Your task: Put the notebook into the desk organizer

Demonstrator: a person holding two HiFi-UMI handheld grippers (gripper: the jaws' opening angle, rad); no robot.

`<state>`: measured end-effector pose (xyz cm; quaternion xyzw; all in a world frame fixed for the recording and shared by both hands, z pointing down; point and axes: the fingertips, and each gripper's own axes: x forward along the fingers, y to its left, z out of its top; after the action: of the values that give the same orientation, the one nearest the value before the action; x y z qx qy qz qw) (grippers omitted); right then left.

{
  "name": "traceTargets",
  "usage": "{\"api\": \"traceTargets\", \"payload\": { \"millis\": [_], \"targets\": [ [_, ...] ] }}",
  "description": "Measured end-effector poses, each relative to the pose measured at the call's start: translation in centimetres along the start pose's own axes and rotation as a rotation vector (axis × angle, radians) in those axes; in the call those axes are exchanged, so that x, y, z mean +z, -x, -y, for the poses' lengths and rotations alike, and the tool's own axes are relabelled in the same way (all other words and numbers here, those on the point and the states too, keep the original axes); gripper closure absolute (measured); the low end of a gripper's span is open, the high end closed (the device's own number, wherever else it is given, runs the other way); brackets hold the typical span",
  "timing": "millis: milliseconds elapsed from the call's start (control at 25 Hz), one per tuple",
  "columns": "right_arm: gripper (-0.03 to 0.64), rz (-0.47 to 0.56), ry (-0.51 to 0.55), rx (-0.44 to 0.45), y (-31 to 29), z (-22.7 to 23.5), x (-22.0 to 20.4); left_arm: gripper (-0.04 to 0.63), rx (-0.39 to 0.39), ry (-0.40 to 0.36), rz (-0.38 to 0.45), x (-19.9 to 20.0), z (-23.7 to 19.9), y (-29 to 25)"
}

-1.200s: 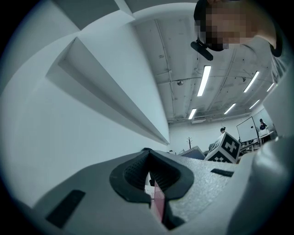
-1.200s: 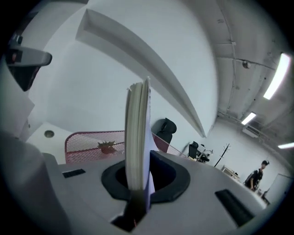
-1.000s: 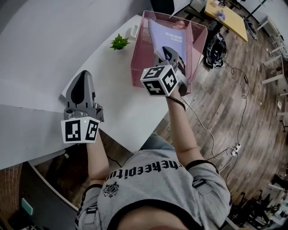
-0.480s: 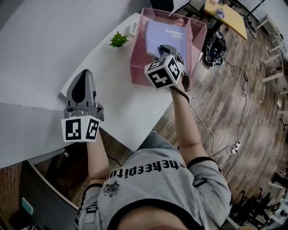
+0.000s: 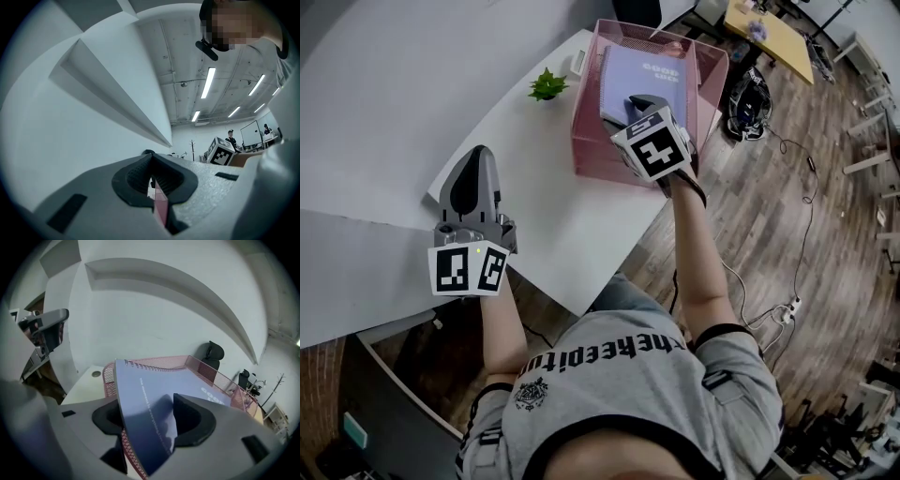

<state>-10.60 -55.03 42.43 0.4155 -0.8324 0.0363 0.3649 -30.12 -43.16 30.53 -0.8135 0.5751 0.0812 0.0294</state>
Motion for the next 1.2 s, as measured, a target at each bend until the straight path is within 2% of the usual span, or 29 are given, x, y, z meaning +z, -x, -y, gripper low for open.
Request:
{"api": "traceTargets", "payload": {
  "millis": [400,480,640,720,800,840,1200],
  "targets": [
    [0.365,0.097,-0.02,0.146,1.4,-3.5,1.3,0.592,-0.003,-0.005,0.004,0.5,0.7,0.7],
    [0.365,0.139,-0.059,0.173,2.0,-3.9,1.8,0.592,-0.003,-0.006,0.007,0.7,0.9,1.0],
    [0.37,0.26,-0.2,0.215,3.7,-4.0,3.3,0.592,-0.001,-0.013,0.013,1.1,1.1,1.4],
    [0.411,0.293,-0.228,0.175,4.6,-3.5,3.4,0.592,-0.002,-0.016,0.017,1.4,1.4,1.6],
    [0.567,0.333,-0.263,0.101,5.6,-2.5,3.3,0.592,-0.006,-0.019,0.023,1.6,1.7,1.8],
    [0.614,0.357,-0.284,0.074,6.1,-2.1,3.2,0.592,-0.009,-0.021,0.026,1.8,2.0,1.9],
    [0.615,0.499,-0.326,-0.037,11.3,-1.8,2.4,0.592,-0.037,-0.037,0.053,3.2,4.2,2.9]
  ]
}}
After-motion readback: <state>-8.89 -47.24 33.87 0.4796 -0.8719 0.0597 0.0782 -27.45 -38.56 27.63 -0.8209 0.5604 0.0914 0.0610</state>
